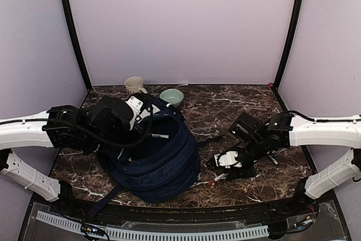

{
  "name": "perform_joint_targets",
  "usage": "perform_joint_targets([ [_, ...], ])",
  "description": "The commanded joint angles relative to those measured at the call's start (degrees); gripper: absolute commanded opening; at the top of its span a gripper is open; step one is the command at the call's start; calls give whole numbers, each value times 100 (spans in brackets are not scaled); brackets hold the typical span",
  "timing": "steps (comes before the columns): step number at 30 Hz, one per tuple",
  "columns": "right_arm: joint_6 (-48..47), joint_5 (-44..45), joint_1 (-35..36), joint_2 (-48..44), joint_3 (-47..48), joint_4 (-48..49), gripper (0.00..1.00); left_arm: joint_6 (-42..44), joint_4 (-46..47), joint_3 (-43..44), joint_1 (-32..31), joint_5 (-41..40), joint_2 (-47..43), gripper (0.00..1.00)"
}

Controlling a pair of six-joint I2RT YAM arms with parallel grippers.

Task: Pack the student bag
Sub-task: Pick up the pen from the center of the board.

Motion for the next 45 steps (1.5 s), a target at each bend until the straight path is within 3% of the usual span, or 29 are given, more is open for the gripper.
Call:
perform_joint_targets([
  [1,-29,295,-42,167,-184,30,27,-103,635,86,30,-158,-253,0],
  [10,5,1009,-42,692,-203,499,30,-104,699,57,30,-78,-220,0],
  [24,-295,1173,-75,1898,414,542,29,-58,607,148,32,-6,-34,0],
  [32,-345,1051,-77,2200,490,355,21,-15,596,136,37,-17,-8,0],
  [39,-295,885,-77,2271,515,105,5,22,594,131,39,-5,45,0],
  [45,-315,627,-68,1740,739,-479,0,33,603,148,47,33,81,0],
])
